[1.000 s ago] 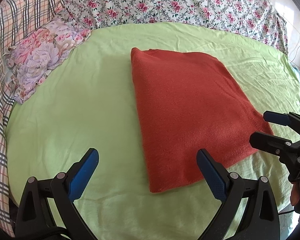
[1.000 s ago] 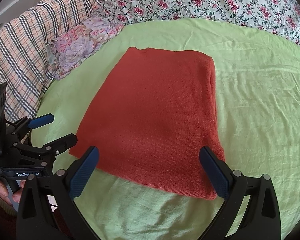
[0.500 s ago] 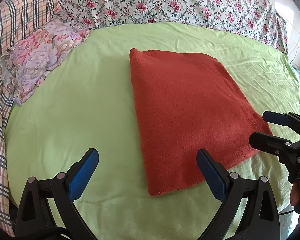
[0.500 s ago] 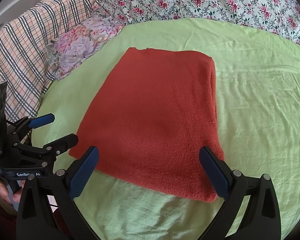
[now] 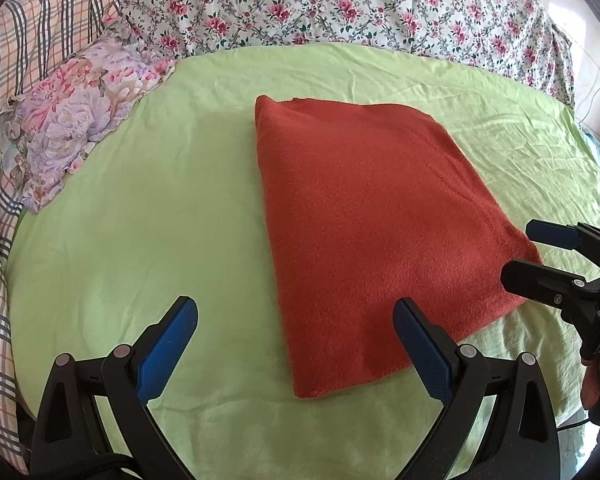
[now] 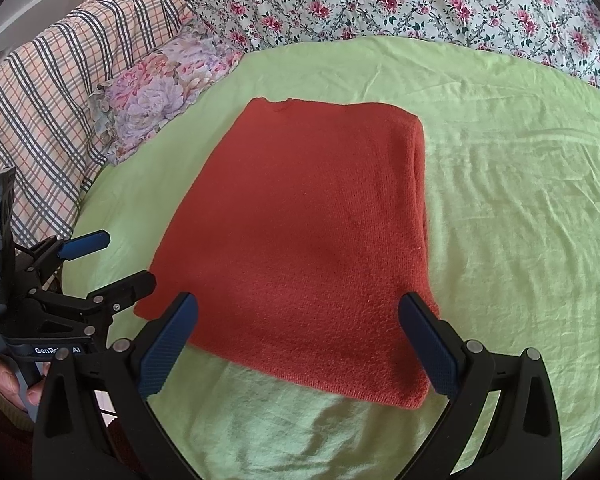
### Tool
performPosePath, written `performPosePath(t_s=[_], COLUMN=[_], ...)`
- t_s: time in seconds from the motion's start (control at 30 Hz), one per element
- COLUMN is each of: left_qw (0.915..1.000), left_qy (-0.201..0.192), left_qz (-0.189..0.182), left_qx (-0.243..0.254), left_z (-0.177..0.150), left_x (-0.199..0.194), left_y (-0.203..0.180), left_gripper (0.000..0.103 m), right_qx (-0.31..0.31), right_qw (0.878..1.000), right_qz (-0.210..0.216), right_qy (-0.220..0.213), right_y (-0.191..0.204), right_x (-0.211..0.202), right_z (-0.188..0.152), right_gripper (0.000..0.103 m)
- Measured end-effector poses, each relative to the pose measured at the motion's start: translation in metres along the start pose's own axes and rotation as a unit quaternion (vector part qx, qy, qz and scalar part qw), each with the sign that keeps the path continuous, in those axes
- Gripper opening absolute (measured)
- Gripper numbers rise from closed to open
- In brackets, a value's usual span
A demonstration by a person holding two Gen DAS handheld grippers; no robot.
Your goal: Fold small clothes
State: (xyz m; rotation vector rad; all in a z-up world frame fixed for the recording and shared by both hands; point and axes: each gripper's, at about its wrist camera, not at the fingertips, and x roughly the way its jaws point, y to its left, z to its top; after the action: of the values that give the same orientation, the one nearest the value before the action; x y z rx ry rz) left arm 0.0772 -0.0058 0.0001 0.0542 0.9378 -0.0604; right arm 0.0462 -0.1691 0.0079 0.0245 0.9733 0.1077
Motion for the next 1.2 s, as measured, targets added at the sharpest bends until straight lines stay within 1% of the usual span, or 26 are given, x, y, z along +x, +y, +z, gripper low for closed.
performPosePath(t_s=[0.5, 0.83, 0.93, 1.03, 1.2], left_qw=[1.0000, 1.0000, 1.0000, 0.9999, 1.0000], left_qy=[0.004, -0.002, -0.006, -0.006, -0.002], left_qz=[-0.003, 0.002, 0.001, 0.008, 0.001], left_qx=[0.002, 0.006, 0.004, 0.004, -0.005], left_z=[0.002, 0.005, 0.008, 0.014, 0.024], left_x=[0.005, 0.010, 0.010, 0.014, 0.015], left_y=[-0.005, -0.004, -0.003, 0.001, 0.007], left_gripper=[0.099, 0.098, 0.098, 0.097, 0.097], right_qx=[0.003, 0.007, 0.012, 0.014, 0.009], right_qw=[1.000, 1.000, 1.000, 1.000, 1.000], right_qz=[-0.001, -0.005, -0.006, -0.006, -0.006], right_qy=[0.002, 0.002, 0.001, -0.002, -0.006], right_y=[-0.002, -0.007, -0.013, -0.016, -0.017], right_x=[0.004, 0.006, 0.008, 0.009, 0.010], right_z=[0.001, 0.004, 0.008, 0.013, 0.019], right_gripper=[0.100, 0.100, 0.100, 0.100, 0.100])
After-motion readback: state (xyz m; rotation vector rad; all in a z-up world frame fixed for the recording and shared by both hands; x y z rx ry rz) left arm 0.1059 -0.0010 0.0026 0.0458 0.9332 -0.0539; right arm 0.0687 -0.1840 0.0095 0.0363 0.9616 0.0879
